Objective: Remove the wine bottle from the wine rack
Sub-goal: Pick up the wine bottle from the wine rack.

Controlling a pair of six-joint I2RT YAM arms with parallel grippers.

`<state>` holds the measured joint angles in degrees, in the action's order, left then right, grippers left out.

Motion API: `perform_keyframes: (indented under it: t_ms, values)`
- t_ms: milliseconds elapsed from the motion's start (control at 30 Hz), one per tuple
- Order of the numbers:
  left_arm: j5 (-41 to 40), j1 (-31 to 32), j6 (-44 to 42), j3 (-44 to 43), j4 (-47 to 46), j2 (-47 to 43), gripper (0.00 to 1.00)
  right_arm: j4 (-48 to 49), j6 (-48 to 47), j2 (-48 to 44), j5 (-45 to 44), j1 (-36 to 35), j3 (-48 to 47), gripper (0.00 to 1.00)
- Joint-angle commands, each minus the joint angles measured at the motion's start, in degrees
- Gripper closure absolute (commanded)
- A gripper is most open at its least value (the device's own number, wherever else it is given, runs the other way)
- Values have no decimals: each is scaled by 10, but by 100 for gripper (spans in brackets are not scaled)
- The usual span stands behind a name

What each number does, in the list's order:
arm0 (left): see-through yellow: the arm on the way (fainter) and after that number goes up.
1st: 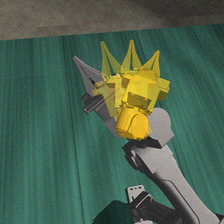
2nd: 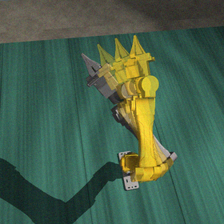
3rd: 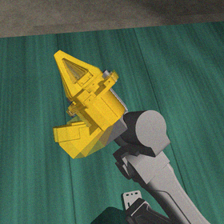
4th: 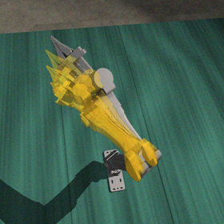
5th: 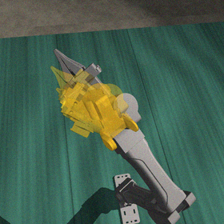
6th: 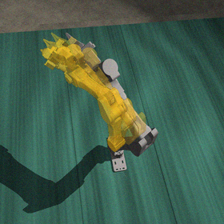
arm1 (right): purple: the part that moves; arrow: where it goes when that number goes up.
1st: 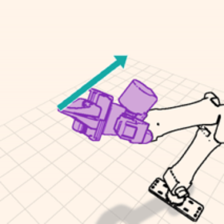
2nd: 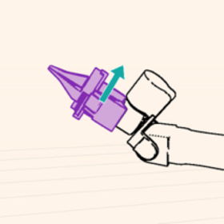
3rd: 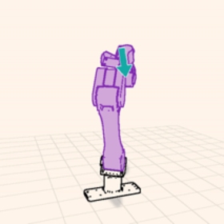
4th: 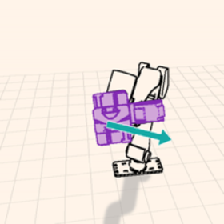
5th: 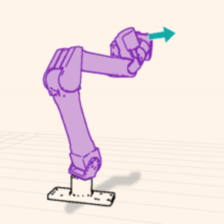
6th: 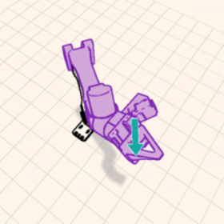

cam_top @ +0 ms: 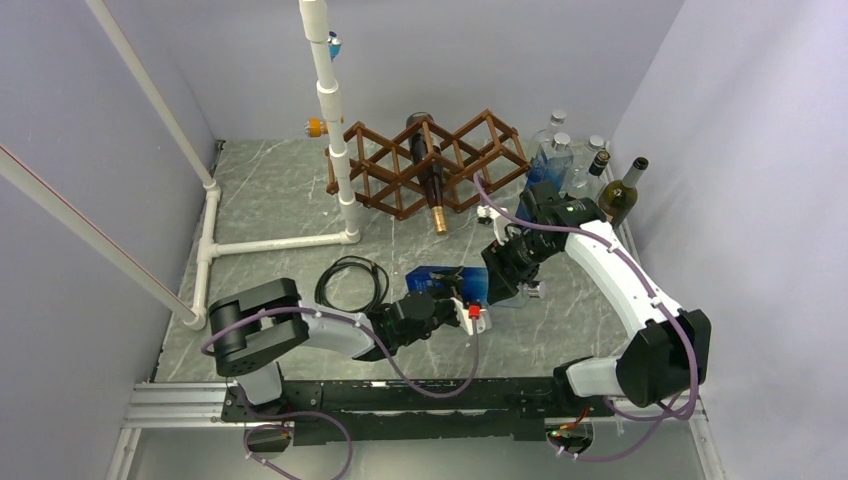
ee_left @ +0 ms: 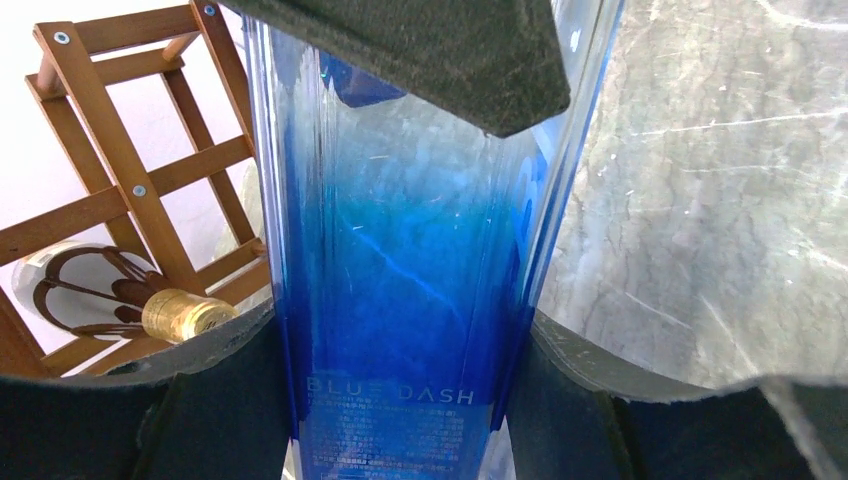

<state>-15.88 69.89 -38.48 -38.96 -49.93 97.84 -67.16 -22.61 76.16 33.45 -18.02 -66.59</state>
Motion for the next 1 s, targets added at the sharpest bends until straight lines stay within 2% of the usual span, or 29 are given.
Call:
perform_keyframes:
  t_ms: [0, 100, 167, 533, 667, 967]
  values:
    - [24, -5, 76, 24, -45, -58, 100, 29, -36, -9, 85, -3, -49, 46]
    - [28, -5, 84, 38, -48, -73, 100, 24, -39, -7, 90, -3, -55, 35]
    - [31, -5, 86, 45, -51, -78, 100, 23, -39, -5, 95, -3, -57, 31]
    - [45, -5, 95, 62, -67, -89, 100, 18, -50, 5, 131, -4, -71, 24]
    - [54, -5, 111, 73, -75, -101, 100, 21, -60, 4, 149, -4, -108, 17]
    - [41, -9, 158, 124, -122, -130, 100, 29, -111, 21, 222, -4, -192, 14]
